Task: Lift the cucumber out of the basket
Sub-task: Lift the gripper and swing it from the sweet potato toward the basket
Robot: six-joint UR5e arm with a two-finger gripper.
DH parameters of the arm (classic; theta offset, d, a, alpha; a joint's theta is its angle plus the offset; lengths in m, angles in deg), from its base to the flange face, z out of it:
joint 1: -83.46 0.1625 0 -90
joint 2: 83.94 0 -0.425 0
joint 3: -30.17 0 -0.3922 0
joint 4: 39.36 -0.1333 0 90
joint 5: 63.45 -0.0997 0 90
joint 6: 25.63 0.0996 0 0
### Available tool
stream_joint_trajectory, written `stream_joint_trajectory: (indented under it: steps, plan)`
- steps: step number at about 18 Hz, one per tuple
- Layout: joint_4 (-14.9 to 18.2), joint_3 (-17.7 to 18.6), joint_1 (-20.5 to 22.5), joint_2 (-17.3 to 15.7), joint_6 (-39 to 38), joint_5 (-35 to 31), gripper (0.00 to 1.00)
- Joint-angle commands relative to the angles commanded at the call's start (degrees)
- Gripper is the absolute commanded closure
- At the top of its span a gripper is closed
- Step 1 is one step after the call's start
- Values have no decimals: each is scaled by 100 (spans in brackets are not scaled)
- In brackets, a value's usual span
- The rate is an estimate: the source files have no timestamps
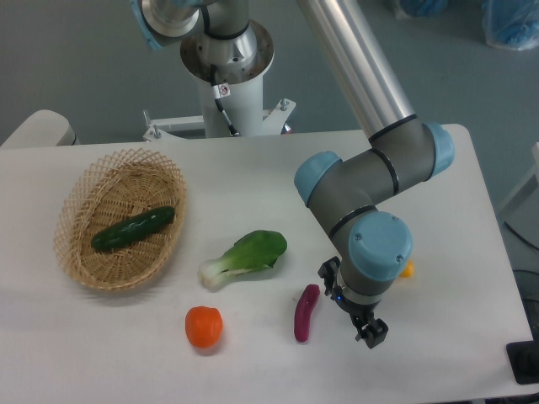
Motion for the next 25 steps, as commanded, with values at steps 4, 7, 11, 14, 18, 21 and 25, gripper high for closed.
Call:
stream_joint_trajectory:
  steps: [4,7,11,14,18,21,25]
  plan:
    - [0,52,-35,-26,-18,0,0]
    - [9,88,-131,-53,-175,17,0]
    - [26,132,-333,-105,-1017,149,0]
    - [26,176,-527,-149,-1589,245,0]
    - [26,246,-852,-193,-2319,343,0]
    - [35,334,-1045,-263,-2417,360,0]
    - [44,422,-1221,-334,-2742,483,0]
